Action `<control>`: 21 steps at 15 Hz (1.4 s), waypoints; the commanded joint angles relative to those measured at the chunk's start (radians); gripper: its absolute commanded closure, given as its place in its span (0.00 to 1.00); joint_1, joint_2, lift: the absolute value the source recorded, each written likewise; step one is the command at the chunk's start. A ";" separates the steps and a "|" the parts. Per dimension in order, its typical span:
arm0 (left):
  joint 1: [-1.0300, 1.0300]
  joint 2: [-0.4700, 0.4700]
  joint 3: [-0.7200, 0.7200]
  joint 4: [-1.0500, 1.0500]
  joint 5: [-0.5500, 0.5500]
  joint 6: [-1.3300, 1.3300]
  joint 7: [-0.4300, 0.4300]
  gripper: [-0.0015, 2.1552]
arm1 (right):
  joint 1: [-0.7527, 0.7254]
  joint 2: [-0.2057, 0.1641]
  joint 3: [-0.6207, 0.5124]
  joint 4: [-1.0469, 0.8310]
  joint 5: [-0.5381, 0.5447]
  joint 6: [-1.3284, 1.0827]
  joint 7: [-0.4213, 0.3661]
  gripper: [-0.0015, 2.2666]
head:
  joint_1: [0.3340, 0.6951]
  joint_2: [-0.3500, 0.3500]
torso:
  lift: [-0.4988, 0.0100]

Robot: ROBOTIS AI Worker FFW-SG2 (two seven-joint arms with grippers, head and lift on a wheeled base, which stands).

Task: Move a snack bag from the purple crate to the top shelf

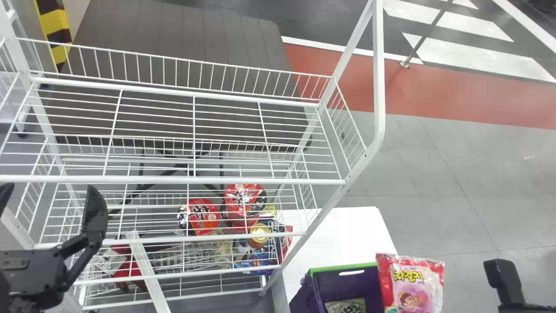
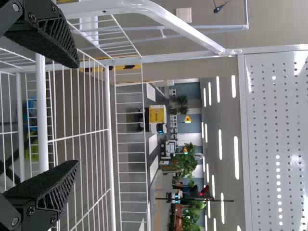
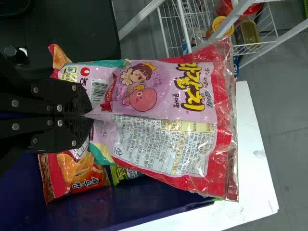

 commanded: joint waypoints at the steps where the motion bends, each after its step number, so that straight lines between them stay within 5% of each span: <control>1: 0.000 0.000 -0.001 -0.002 -0.001 0.001 0.000 0.05 | 0.002 0.003 0.002 -0.007 -0.001 -0.003 0.002 0.57 | 1.00 0.00 | 0.94; 15: -0.005 -0.003 0.001 0.003 -0.012 0.010 0.000 0.05 | -0.008 0.012 -0.018 -0.052 -0.024 0.040 0.063 0.57 | 1.00 0.00 | 0.98; 18: -0.008 -0.005 0.001 0.009 -0.012 0.010 0.000 0.05 | 0.011 0.055 -0.079 -0.178 -0.058 0.040 0.161 0.57 | 1.00 0.00 | 0.98; 21: -0.011 -0.006 0.001 0.015 -0.010 0.010 0.000 0.05 | 0.052 0.132 -0.151 -0.386 -0.140 0.040 0.169 0.57 | 1.00 0.00 | 0.98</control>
